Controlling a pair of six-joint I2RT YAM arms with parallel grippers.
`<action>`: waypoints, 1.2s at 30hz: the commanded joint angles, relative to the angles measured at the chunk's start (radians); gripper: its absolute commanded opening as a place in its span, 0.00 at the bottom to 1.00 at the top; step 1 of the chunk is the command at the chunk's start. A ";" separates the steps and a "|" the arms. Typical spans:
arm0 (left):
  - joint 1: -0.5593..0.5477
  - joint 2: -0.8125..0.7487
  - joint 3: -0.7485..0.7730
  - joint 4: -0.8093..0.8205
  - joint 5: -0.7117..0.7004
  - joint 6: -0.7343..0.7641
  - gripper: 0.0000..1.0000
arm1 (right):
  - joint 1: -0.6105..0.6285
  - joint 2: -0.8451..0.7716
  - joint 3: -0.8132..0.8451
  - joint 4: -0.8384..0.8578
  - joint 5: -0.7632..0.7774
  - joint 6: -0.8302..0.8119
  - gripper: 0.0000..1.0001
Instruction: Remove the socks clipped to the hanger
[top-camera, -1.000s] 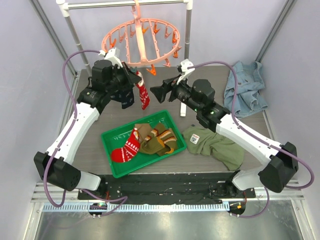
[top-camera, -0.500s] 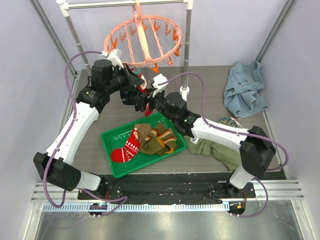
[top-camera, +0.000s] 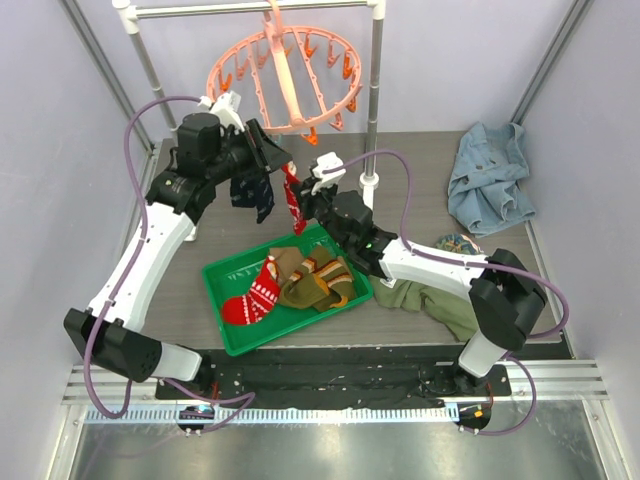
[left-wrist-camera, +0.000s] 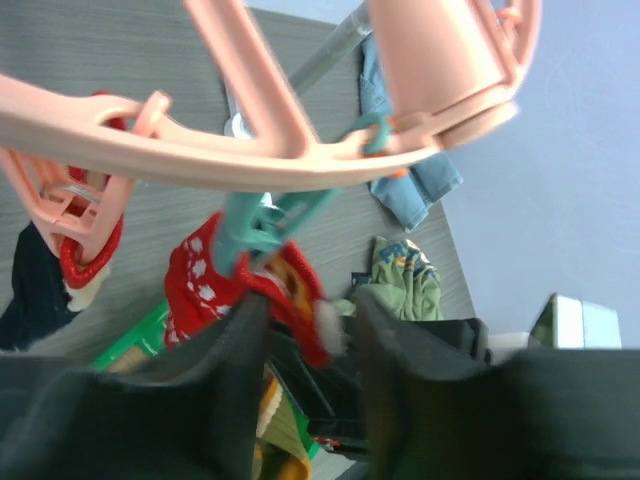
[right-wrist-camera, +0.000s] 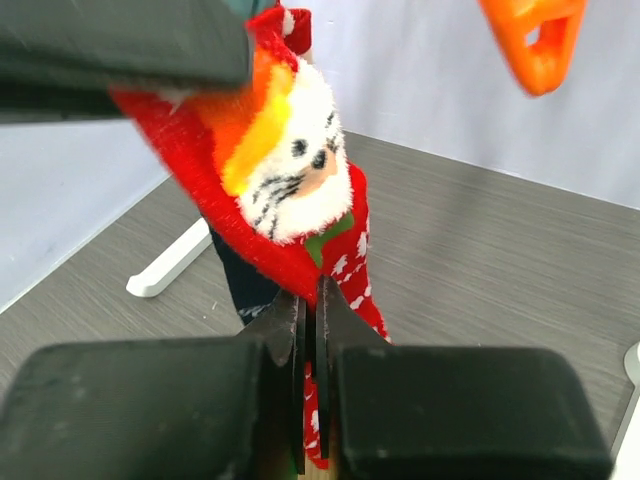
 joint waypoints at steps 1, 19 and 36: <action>0.003 -0.004 0.100 -0.017 -0.025 0.019 0.50 | -0.001 -0.071 -0.007 0.066 -0.026 0.033 0.01; 0.003 0.039 0.136 0.027 -0.139 0.180 0.67 | 0.001 -0.103 0.011 0.026 -0.112 0.103 0.01; 0.003 0.020 0.099 0.024 -0.233 0.192 0.71 | 0.000 -0.120 0.029 -0.002 -0.123 0.126 0.01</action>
